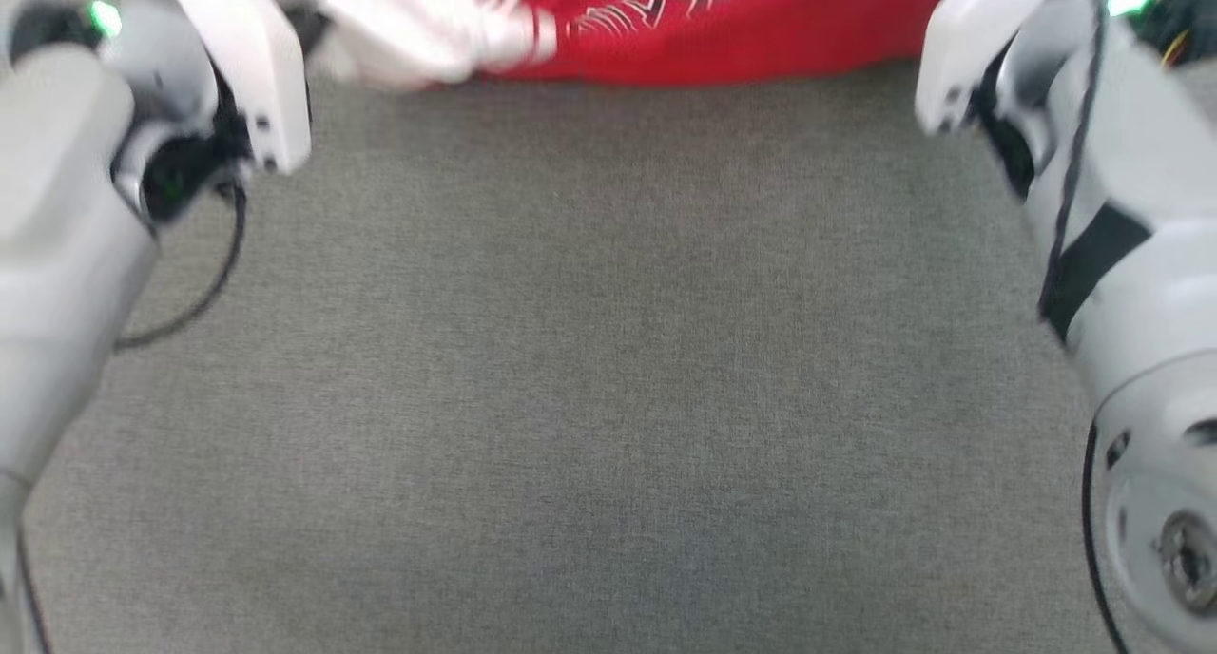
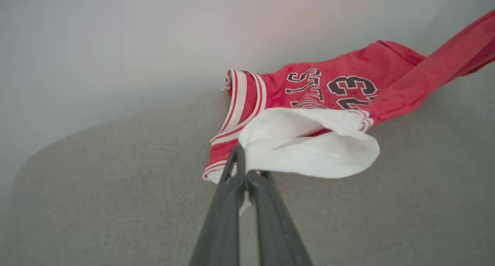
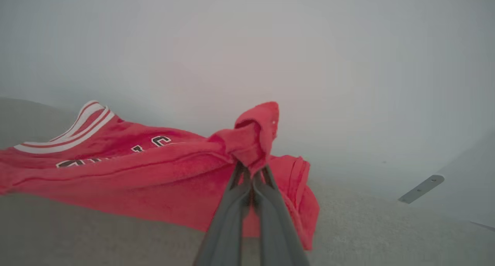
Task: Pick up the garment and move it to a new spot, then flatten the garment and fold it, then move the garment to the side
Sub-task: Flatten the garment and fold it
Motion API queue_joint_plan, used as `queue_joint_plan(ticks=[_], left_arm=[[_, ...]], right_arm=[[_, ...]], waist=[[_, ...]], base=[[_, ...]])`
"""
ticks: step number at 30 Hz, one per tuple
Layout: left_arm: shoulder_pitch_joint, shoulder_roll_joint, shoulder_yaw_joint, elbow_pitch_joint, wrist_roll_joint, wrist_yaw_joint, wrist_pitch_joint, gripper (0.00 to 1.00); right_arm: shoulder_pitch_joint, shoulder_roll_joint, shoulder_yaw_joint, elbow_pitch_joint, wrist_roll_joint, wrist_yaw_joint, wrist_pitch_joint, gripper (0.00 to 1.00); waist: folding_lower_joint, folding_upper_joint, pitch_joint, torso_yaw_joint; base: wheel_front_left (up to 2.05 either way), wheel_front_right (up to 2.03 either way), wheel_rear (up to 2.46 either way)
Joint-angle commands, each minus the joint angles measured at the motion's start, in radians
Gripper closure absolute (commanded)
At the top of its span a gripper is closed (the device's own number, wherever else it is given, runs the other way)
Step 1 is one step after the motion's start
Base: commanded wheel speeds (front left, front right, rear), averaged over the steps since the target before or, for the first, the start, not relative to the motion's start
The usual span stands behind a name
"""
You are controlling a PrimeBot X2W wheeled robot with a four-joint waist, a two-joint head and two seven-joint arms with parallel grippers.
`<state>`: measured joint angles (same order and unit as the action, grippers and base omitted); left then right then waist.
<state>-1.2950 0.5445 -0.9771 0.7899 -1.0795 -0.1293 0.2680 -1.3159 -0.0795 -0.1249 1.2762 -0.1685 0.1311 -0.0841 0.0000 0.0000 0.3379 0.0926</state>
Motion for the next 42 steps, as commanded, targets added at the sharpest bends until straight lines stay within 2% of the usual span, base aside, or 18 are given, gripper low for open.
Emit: queue_joint_plan(ticks=[1,4,8,13,18,21,24,27,30,31,33,36,42], left_arm=[[0.037,0.017,-0.007,-0.023,-0.030,-0.001,0.024,1.00],[0.119,0.049,-0.029,-0.079,-0.061,-0.001,0.080,1.00],[0.258,0.108,-0.046,-0.226,-0.112,0.055,0.140,1.00],[0.413,0.207,-0.066,-0.451,-0.146,0.170,0.176,1.00],[0.567,0.315,-0.078,-0.697,-0.190,0.295,0.175,1.00],[0.643,0.372,-0.084,-0.824,-0.203,0.361,0.159,1.00],[0.708,0.418,-0.091,-0.916,-0.217,0.415,0.144,1.00],[0.758,0.457,-0.093,-0.989,-0.234,0.461,0.131,1.00],[0.795,0.490,-0.100,-1.044,-0.239,0.495,0.125,1.00],[0.795,0.490,-0.100,-1.044,-0.239,0.495,0.125,1.00],[0.814,0.509,-0.105,-1.073,-0.244,0.515,0.127,1.00],[0.846,0.532,-0.113,-1.114,-0.262,0.544,0.131,1.00],[0.897,0.563,-0.132,-1.185,-0.285,0.596,0.146,1.00]], right_arm=[[0.036,0.005,0.019,0.007,0.029,-0.001,0.011,1.00],[0.101,0.011,0.080,0.011,0.077,-0.001,0.037,1.00],[0.213,0.017,0.193,0.013,0.171,-0.001,0.079,1.00],[0.328,0.010,0.328,-0.004,0.273,-0.001,0.120,1.00],[0.467,-0.051,0.457,-0.116,0.405,-0.001,0.185,1.00],[0.575,-0.112,0.524,-0.250,0.505,-0.001,0.258,1.00],[0.693,-0.214,0.573,-0.438,0.596,-0.001,0.348,1.00],[0.822,-0.313,0.579,-0.657,0.670,-0.001,0.456,1.00],[0.956,-0.392,0.537,-0.880,0.718,-0.001,0.577,1.00],[0.956,-0.392,0.537,-0.880,0.718,-0.001,0.577,1.00],[1.049,-0.431,0.488,-1.018,0.734,-0.001,0.660,1.00],[1.182,-0.448,0.410,-1.221,0.750,-0.001,0.783,1.00],[1.399,-0.442,0.285,-1.498,0.753,-0.001,0.981,1.00]], waist=[[0.0000,0.0000,-0.023,0.009],[0.0000,0.0000,-0.045,0.014],[0.0000,0.0000,-0.083,0.021],[0.0000,0.0000,-0.118,0.026],[0.0000,0.0000,-0.143,0.026],[0.0000,0.0000,-0.152,0.029],[0.0000,0.0000,-0.156,0.028],[0.0000,0.0000,-0.157,0.026],[0.0000,0.0000,-0.154,0.024],[0.0000,0.0000,-0.154,0.024],[0.0000,0.0000,-0.153,0.023],[0.0000,0.0000,-0.147,0.020],[0.0000,0.0000,-0.125,0.016]], base=[[0.00,0.00,0.00],[0.00,0.00,0.00],[0.00,0.00,0.00],[0.00,0.00,0.00],[0.00,0.00,0.00],[0.00,0.00,0.00],[0.00,0.00,0.00],[0.00,0.00,0.00],[0.00,0.00,0.00],[0.00,0.00,0.00],[0.00,0.00,0.00],[0.00,0.00,0.00],[0.00,0.00,0.00]])
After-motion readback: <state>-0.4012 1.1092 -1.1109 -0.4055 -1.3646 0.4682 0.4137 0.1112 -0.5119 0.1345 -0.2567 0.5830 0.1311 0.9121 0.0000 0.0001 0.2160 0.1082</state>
